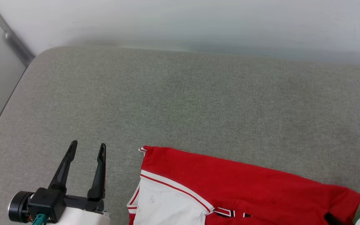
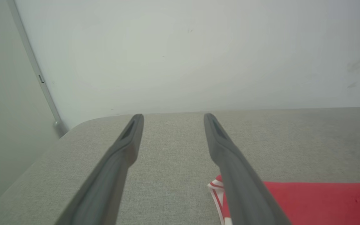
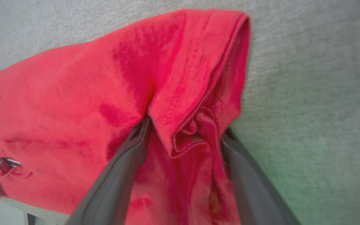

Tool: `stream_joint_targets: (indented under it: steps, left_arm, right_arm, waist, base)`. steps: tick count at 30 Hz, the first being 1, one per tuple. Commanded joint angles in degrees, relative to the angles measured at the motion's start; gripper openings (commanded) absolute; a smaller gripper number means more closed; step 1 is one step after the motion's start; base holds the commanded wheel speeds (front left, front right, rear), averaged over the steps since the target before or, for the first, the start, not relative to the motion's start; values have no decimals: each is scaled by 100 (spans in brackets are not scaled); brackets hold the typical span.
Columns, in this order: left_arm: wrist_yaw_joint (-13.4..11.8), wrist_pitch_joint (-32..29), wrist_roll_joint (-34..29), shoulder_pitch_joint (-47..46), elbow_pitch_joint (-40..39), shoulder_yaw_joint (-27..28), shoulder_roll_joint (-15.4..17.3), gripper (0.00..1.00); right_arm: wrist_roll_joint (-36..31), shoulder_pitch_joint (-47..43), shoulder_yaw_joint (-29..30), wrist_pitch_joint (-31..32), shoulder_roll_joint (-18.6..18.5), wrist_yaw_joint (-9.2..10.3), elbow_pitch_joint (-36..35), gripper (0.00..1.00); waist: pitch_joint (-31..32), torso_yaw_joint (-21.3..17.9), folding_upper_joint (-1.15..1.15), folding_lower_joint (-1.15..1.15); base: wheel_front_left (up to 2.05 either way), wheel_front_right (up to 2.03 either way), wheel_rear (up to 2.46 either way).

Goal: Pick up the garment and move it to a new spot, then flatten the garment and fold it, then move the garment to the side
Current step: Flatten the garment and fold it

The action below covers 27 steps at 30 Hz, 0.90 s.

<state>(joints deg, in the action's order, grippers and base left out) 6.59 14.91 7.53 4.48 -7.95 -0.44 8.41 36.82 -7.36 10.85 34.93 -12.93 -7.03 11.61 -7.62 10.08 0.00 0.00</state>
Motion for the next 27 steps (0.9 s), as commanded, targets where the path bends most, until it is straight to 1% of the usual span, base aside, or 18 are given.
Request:
stream_joint_targets:
  steps: [1,2,4,8,11,13,15,16,17,20,22,27]
  left_arm:
    - [26,40,-34,-15,6,17,-29,100]
    - [39,40,-38,-10,11,16,-42,100]
    - [46,40,-52,5,13,23,-57,100]
    - [68,40,-72,42,10,51,-73,100]
    - [77,39,-74,68,15,52,-81,100]
    - [80,39,-66,70,16,46,-92,100]
    - [75,39,-62,82,24,25,-105,100]
    - [80,39,-70,87,45,4,-99,100]
    - [80,39,-70,87,45,4,-99,100]
    - [81,39,-84,84,67,-23,-97,100]
    - [84,39,-88,80,72,-47,-106,100]
    - [88,38,-77,151,109,-90,-107,100]
  right_arm:
    - [131,-25,-436,63,386,-83,273,19]
    - [133,-5,-473,0,354,-83,290,0]
    - [146,17,-522,-120,274,-83,315,0]
    - [154,63,-326,-403,-19,-44,342,0]
    - [111,112,-53,-522,-227,-36,380,0]
    - [89,129,25,-562,-301,-34,394,0]
    - [55,180,228,-621,-400,-33,469,0]
    - [-16,224,425,-676,-496,-34,551,0]
    - [-16,224,425,-676,-496,-34,551,0]
    - [-161,326,759,-862,-596,-40,628,0]
    - [-216,361,836,-906,-594,-43,636,0]
    - [-157,163,666,-782,-466,-45,301,0]
  waist:
    - [30,-8,0,0]
    - [47,-12,0,0]
    - [78,-24,0,0]
    - [115,-58,0,0]
    - [133,-93,0,0]
    - [138,-109,0,0]
    - [148,-137,0,0]
    - [168,-157,0,0]
    - [168,-157,0,0]
    - [208,-172,0,0]
    - [230,-173,0,0]
    - [328,-190,0,0]
  base:
    - [0,0,0]
    - [0,0,0]
    - [0,0,0]
    - [0,0,0]
    - [0,0,0]
    - [0,0,0]
    - [0,0,0]
    - [0,0,0]
    - [0,0,0]
    - [0,0,0]
    - [0,0,0]
    - [0,0,0]
